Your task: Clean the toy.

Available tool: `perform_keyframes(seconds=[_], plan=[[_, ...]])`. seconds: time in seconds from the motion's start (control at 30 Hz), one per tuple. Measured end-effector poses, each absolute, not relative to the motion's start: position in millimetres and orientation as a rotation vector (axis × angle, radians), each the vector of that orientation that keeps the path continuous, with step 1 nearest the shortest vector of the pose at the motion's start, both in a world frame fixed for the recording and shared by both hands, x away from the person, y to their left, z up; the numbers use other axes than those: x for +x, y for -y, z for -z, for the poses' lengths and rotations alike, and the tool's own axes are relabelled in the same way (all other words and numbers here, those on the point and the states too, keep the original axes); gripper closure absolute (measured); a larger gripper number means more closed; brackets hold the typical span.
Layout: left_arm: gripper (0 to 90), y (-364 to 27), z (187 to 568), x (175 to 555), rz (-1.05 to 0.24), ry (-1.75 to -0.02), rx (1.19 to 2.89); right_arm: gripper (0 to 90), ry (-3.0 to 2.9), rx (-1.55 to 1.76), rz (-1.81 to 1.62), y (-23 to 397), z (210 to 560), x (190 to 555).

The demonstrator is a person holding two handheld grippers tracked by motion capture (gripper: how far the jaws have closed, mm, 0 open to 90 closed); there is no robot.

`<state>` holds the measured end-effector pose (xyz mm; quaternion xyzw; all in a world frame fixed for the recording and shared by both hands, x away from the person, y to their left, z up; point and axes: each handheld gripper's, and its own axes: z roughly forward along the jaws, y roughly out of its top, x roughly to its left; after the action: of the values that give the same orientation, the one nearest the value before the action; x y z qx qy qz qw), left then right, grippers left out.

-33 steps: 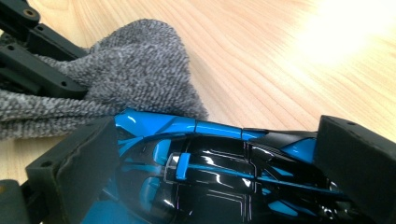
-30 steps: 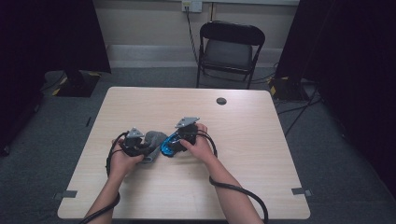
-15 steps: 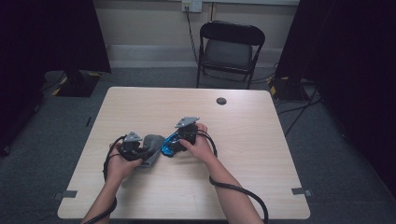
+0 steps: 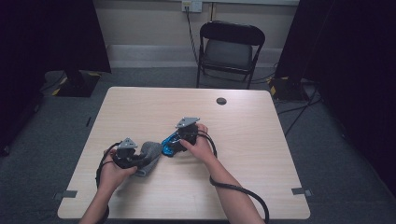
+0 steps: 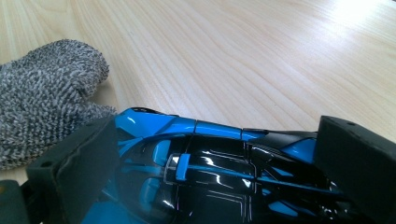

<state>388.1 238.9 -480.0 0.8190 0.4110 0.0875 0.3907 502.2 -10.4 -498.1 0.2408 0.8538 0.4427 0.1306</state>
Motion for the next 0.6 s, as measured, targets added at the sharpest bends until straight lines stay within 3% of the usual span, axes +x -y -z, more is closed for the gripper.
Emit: perform_keyframes(seconds=[0.3, 0.37, 0.4, 0.47, 0.6], plan=[[75.3, -240.3, 475.2, 386.5, -0.229, -1.046, 2.073, 0.2, -2.500, 0.712, -1.263, 10.4, 495.0, 502.7], [75.3, -240.8, 473.7, 385.5, -0.233, -1.043, 2.069, 2.8, -2.504, 0.710, -1.255, 10.2, 493.7, 502.5], [75.3, -240.9, 470.9, 384.4, -0.237, -1.040, 2.064, 10.3, -2.499, 0.721, -1.265, 11.1, 491.9, 502.4], [75.2, -241.2, 467.7, 383.5, -0.250, -1.034, 2.064, 15.7, -2.491, 0.724, -1.275, 12.2, 489.4, 502.3], [75.2, -241.1, 461.2, 380.8, -0.258, -1.030, 2.045, 14.3, -2.492, 0.711, -1.267, 16.3, 482.0, 500.1]])
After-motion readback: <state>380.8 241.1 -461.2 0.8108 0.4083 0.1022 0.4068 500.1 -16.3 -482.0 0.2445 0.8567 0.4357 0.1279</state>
